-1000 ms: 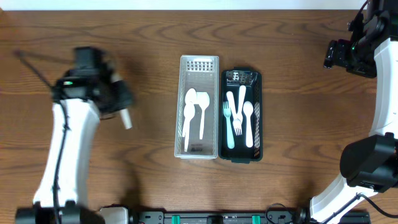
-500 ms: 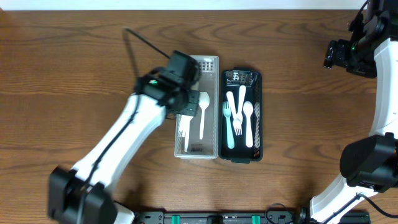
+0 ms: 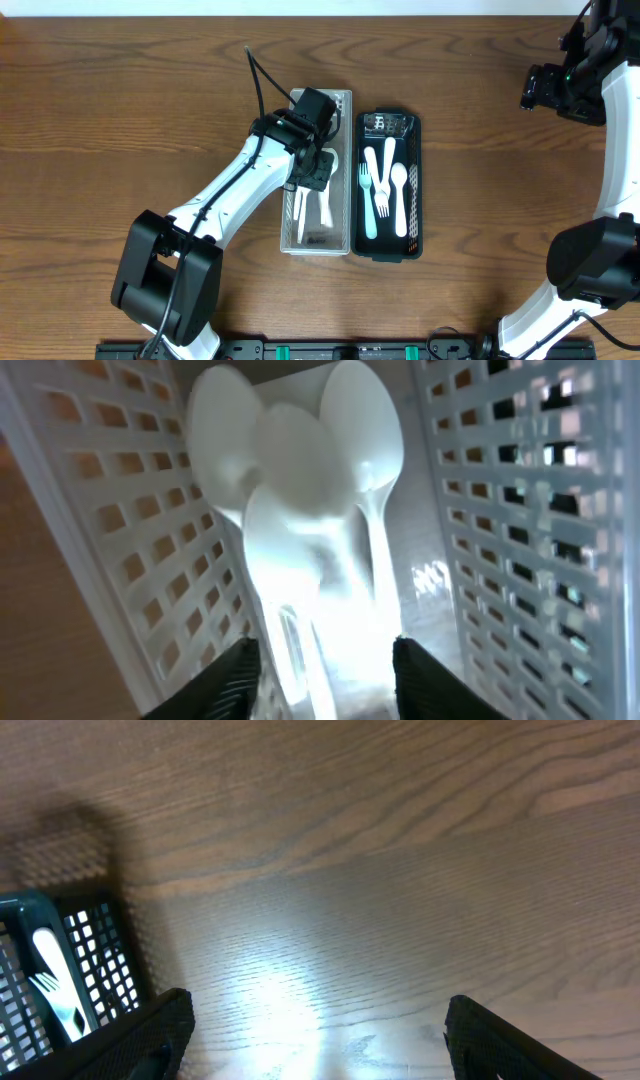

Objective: Pack container

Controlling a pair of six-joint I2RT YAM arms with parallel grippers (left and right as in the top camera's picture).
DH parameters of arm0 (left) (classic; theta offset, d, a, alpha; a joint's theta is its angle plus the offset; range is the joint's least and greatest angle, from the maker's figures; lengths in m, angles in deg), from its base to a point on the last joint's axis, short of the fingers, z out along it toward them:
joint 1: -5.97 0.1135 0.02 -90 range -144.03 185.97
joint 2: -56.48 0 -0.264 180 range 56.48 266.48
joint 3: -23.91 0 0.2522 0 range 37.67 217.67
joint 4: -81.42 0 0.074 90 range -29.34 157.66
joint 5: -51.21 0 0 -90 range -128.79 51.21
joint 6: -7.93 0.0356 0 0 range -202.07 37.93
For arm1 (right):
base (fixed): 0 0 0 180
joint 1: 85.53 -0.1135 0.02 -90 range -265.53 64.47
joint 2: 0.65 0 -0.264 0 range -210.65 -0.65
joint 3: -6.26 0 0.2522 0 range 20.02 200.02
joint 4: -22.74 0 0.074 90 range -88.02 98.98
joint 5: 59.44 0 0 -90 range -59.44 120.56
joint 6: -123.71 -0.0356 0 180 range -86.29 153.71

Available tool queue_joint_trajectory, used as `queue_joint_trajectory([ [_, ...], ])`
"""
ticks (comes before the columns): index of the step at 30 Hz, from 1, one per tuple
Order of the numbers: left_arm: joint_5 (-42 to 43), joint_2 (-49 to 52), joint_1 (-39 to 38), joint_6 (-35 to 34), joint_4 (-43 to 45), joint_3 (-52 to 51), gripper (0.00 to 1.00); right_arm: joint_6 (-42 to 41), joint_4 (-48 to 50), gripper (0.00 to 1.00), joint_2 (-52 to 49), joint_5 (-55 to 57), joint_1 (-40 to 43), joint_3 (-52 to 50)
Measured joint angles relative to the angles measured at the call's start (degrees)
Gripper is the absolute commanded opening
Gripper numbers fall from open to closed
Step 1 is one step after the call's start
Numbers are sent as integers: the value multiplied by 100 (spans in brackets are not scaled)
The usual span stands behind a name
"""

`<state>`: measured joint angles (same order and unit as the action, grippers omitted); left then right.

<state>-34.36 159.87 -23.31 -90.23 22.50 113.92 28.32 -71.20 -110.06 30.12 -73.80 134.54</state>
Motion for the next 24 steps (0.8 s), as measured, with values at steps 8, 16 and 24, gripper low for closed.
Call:
queue_joint_trajectory([
  [8,-820,-874,356,107,-345,442,85,0,258,93,0,0,-20,-2],
  [16,-1137,-1574,2173,74,280,614,98,22,1891,99,-24,24,-673,-24],
  [24,-1215,-1311,3128,74,726,595,98,50,3209,99,-175,142,-1086,-26],
])
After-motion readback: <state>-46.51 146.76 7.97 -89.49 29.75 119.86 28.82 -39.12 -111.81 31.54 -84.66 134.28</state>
